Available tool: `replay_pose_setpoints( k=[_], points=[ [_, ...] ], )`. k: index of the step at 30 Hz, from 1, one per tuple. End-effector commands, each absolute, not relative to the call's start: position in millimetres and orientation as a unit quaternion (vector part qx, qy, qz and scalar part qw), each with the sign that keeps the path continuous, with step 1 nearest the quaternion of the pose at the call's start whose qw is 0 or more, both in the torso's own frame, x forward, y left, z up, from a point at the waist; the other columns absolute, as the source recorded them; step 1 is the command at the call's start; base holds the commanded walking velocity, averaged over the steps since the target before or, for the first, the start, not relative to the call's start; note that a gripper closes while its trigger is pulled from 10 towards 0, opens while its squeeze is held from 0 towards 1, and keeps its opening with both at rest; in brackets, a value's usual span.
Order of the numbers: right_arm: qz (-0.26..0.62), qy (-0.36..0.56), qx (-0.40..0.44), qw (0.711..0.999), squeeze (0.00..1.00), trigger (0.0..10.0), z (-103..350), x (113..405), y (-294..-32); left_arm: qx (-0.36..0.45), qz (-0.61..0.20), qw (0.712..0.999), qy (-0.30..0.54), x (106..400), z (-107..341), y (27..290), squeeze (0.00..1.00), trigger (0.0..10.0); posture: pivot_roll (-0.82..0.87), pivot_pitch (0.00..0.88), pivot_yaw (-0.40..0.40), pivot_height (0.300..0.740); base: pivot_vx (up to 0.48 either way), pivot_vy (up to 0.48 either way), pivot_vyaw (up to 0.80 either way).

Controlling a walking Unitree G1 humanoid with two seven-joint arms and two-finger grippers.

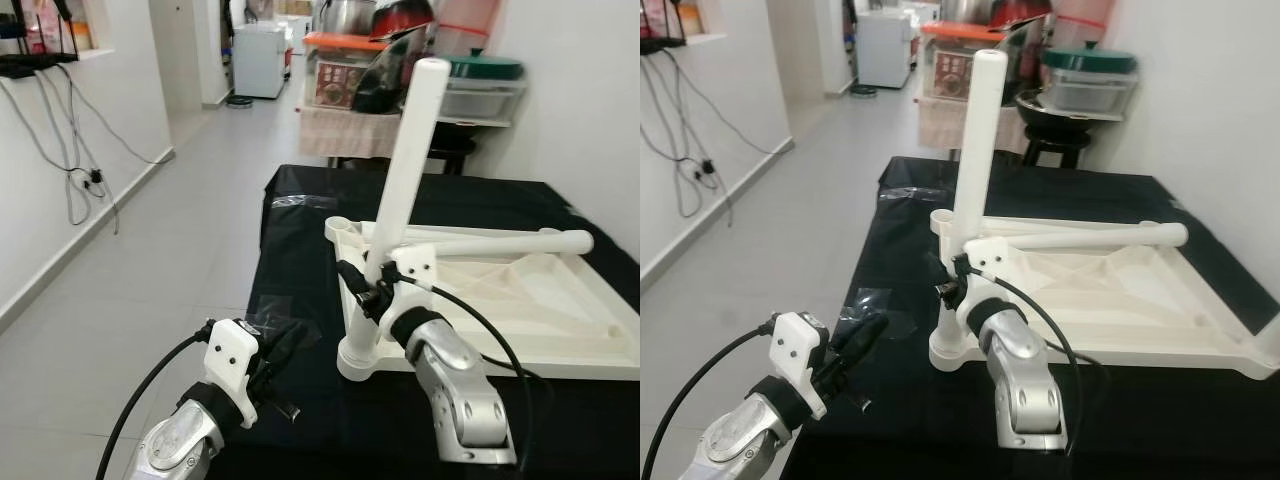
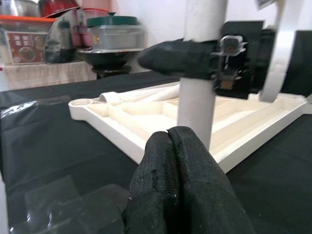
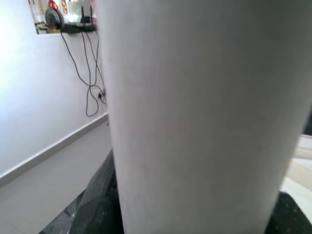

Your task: Building children table

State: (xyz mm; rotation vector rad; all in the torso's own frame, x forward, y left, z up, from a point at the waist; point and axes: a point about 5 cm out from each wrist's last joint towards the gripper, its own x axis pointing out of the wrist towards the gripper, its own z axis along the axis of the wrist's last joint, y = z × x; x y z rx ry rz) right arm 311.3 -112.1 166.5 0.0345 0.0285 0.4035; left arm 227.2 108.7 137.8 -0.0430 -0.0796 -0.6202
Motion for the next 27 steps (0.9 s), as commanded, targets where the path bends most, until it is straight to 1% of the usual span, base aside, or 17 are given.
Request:
replay_pose_setpoints(
  k=[1, 2, 3, 7, 8, 12, 13, 15, 16, 17, 18, 19, 20, 22, 23, 26, 27],
  points=[
    [0.166, 0.103, 0.022, 0.981, 0.0, 0.0, 125.7, 312.6, -124.6, -0.022, -0.308, 0.951, -0.031, 227.4, 135.8, 108.5, 0.0, 10.0, 0.07, 0.019, -0.043, 0.74, 0.0, 0.0, 0.0],
    [0.168, 0.101, 0.022, 0.98, 0.0, 0.0, 125.7, 314.3, -120.9, -0.019, -0.304, 0.952, -0.032, 227.9, 136.0, 109.3, 0.0, 10.0, 0.07, 0.014, -0.039, 0.74, 0.0, 0.0, 0.0],
    [0.169, 0.101, 0.023, 0.98, 0.0, 8.7, 125.9, 315.4, -118.5, -0.017, -0.301, 0.953, -0.033, 228.6, 136.0, 109.7, 0.0, 10.0, 0.07, 0.012, -0.04, 0.74, 0.0, 0.0, 0.0],
    [0.166, 0.103, 0.022, 0.98, 0.0, 8.7, 127.4, 313.7, -117.0, -0.017, -0.299, 0.953, -0.033, 228.9, 136.0, 110.0, 0.0, 10.0, 0.07, 0.012, -0.04, 0.74, 0.0, 0.0, 0.0],
    [0.192, 0.088, 0.036, 0.977, 1.0, 10.0, 134.6, 314.8, -113.1, -0.017, -0.302, 0.953, -0.032, 229.6, 136.0, 109.8, 0.0, 10.0, 0.06, 0.008, -0.037, 0.74, 0.0, 0.0, 0.0],
    [0.206, 0.066, 0.049, 0.975, 1.0, 10.0, 145.8, 315.5, -109.4, -0.017, -0.304, 0.952, -0.031, 230.3, 135.9, 109.3, 0.0, 10.0, 0.06, 0.003, -0.035, 0.74, 0.0, 0.0, 0.0],
    [0.26, 0.043, 0.052, 0.963, 1.0, 10.0, 157.8, 316.4, -102.2, -0.018, -0.306, 0.951, -0.031, 231.0, 135.7, 108.5, 0.0, 10.0, 0.06, 0.001, -0.036, 0.74, 0.0, 0.0, 0.0],
    [0.381, 0.004, 0.026, 0.924, 1.0, 10.0, 175.7, 311.8, -85.8, -0.02, -0.308, 0.951, -0.031, 231.9, 135.4, 106.3, 0.0, 10.0, 0.05, 0.0, -0.043, 0.74, 0.0, 0.0, 0.0],
    [0.381, 0.004, 0.026, 0.924, 1.0, 10.0, 175.7, 311.8, -85.8, -0.02, -0.308, 0.951, -0.031, 231.9, 135.4, 106.3, 0.0, 10.0, 0.05, 0.0, -0.043, 0.74, 0.0, 0.0, 0.0],
    [0.44, -0.006, 0.009, 0.898, 1.0, 10.0, 178.9, 310.3, -80.3, -0.02, -0.309, 0.95, -0.031, 232.3, 135.3, 105.2, 0.0, 10.0, 0.05, 0.0, -0.047, 0.74, 0.0, 0.0, 0.0],
    [0.471, -0.01, -0.001, 0.882, 1.0, 10.0, 180.1, 309.5, -78.0, -0.021, -0.309, 0.95, -0.032, 232.6, 135.3, 104.5, 0.0, 10.0, 0.05, 0.0, -0.047, 0.74, 0.0, 0.0, 0.0],
    [0.471, -0.01, -0.001, 0.882, 1.0, 10.0, 180.1, 309.5, -78.0, -0.021, -0.309, 0.95, -0.032, 232.6, 135.3, 104.5, 0.0, 10.0, 0.05, 0.0, -0.047, 0.74, 0.0, 0.0, 0.0],
    [0.506, -0.007, -0.024, 0.862, 0.59, 10.0, 177.3, 311.2, -79.9, -0.02, -0.309, 0.95, -0.032, 232.7, 135.2, 103.8, 0.0, 10.0, 0.05, 0.0, -0.048, 0.74, 0.0, 0.0, 0.0],
    [0.506, -0.007, -0.024, 0.862, 0.59, 10.0, 177.3, 311.2, -79.9, -0.02, -0.309, 0.95, -0.032, 232.7, 135.2, 103.8, 0.0, 10.0, 0.05, 0.0, -0.048, 0.74, 0.0, 0.0, 0.0],
    [0.539, 0.016, -0.062, 0.84, 0.0, 10.0, 170.7, 324.1, -93.3, -0.021, -0.308, 0.951, -0.033, 233.0, 135.3, 102.8, 0.0, 10.0, 0.06, 0.0, -0.053, 0.74, 0.0, 0.0, 0.0],
    [0.544, 0.027, -0.072, 0.836, 0.0, 10.0, 168.9, 330.8, -100.5, -0.021, -0.308, 0.951, -0.033, 233.0, 135.3, 102.6, 0.0, 10.0, 0.06, 0.0, -0.053, 0.74, 0.0, 0.0, 0.0],
    [0.541, 0.04, -0.073, 0.837, 0.0, 10.0, 169.1, 339.0, -108.3, -0.022, -0.308, 0.951, -0.033, 233.1, 135.2, 102.3, 0.0, 10.0, 0.06, 0.0, -0.056, 0.74, 0.0, 0.0, 0.0]
  ],
)
